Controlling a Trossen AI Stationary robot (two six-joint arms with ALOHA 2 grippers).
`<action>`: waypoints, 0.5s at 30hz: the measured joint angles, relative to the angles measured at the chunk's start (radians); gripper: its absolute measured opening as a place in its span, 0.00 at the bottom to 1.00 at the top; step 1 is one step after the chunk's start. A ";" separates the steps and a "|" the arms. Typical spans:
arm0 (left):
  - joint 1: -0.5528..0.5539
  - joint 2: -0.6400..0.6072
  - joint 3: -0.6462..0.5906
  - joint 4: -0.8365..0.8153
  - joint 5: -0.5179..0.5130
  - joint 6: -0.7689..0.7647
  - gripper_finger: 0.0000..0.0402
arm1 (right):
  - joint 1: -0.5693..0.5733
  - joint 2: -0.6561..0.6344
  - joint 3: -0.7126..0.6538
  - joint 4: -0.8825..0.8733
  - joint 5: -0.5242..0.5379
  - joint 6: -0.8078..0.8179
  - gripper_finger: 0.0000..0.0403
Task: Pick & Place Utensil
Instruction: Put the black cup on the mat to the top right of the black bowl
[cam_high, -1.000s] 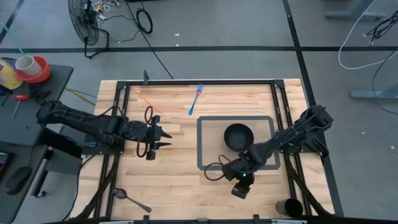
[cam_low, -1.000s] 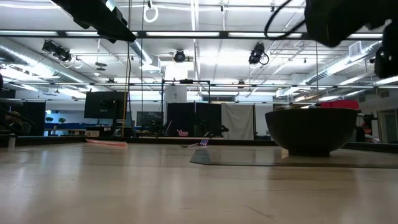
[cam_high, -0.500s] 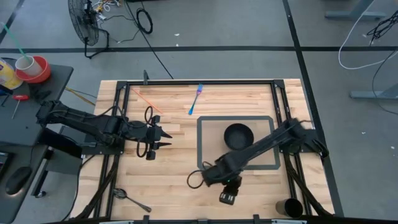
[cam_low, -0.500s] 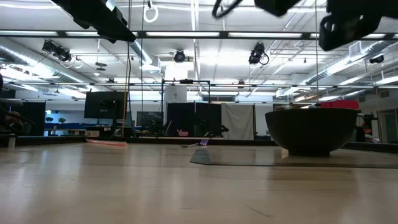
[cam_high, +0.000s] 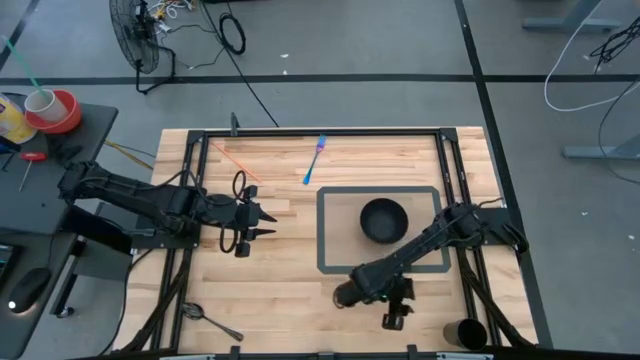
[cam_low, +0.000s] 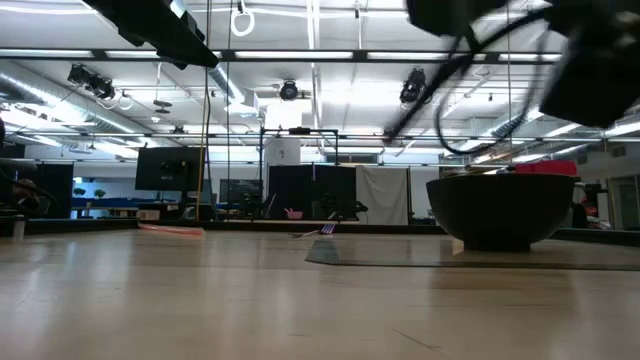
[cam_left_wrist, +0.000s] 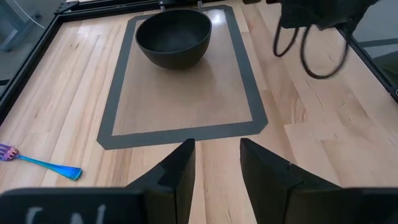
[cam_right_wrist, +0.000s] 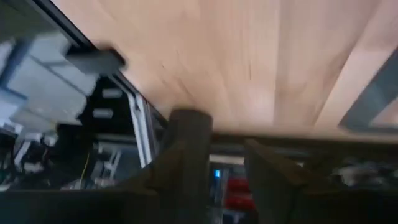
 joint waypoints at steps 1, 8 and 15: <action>0.000 0.000 0.000 0.000 0.000 0.000 0.33 | 0.010 -0.001 -0.015 -0.005 -0.033 -0.010 0.46; 0.000 0.000 0.000 0.001 0.000 0.000 0.33 | 0.066 -0.002 -0.112 0.000 -0.147 -0.022 0.75; 0.000 0.000 0.000 0.001 0.000 0.000 0.33 | 0.082 -0.002 -0.136 0.001 -0.186 0.063 0.98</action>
